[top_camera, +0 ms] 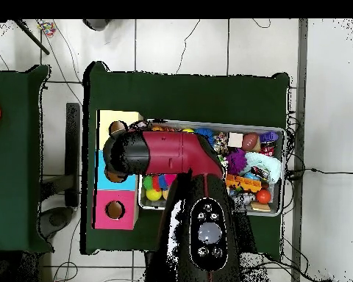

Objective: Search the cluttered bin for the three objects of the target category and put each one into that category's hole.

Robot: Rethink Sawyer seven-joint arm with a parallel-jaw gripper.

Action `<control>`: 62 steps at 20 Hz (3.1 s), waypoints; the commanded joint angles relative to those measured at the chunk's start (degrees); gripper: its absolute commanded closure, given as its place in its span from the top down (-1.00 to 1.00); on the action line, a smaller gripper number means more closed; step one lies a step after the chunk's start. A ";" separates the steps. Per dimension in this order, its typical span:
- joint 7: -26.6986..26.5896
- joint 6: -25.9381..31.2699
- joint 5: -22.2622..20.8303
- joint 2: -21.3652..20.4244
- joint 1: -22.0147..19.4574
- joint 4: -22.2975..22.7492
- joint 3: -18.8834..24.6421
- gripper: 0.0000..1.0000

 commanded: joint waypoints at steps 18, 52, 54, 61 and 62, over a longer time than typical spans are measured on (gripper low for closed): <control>-2.81 -4.21 -7.34 8.83 -2.72 3.17 3.21 1.00; -7.54 -13.31 -11.75 15.64 -6.66 3.83 7.47 1.00; -7.42 -13.19 -12.16 15.58 -7.14 3.71 7.87 1.00; -5.70 -13.14 -13.07 17.21 -6.94 1.24 7.76 1.00; -5.06 -13.33 -13.27 17.73 -6.42 0.58 7.21 1.00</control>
